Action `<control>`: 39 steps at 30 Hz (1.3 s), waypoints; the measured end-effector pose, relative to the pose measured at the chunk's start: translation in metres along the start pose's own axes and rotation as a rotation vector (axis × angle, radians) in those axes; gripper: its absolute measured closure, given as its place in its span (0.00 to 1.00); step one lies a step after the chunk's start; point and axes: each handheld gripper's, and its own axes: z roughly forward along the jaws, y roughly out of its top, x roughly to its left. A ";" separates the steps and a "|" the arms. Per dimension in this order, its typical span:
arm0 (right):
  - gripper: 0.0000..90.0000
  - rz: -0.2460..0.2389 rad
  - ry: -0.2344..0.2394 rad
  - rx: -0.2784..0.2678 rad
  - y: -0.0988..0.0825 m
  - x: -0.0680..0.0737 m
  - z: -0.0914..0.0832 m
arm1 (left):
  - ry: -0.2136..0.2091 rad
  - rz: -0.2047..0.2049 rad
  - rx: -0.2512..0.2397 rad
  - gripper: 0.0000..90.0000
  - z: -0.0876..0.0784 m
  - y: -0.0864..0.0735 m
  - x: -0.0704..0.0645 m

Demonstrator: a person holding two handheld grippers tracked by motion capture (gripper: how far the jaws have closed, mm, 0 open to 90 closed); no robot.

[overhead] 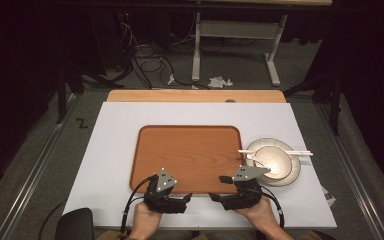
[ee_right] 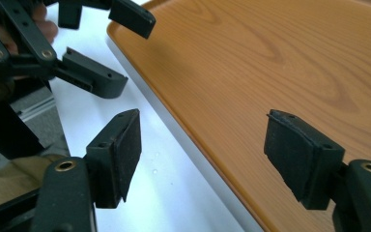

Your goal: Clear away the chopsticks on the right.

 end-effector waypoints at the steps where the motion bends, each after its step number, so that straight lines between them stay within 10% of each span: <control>1: 0.34 0.000 0.000 0.000 0.000 0.000 0.000 | 0.000 0.000 0.000 0.18 0.000 0.000 0.000; 10: 0.47 -0.053 -0.132 -0.011 0.001 0.004 -0.010 | 0.059 0.067 -0.041 0.18 -0.012 0.003 0.003; 21: 0.59 0.026 -0.160 -0.133 0.001 -0.017 -0.046 | 0.035 0.036 -0.045 0.18 -0.011 0.002 0.003; 39: 0.77 0.176 -0.455 -0.259 -0.037 -0.064 -0.130 | -0.012 0.029 -0.066 0.18 0.001 0.015 0.009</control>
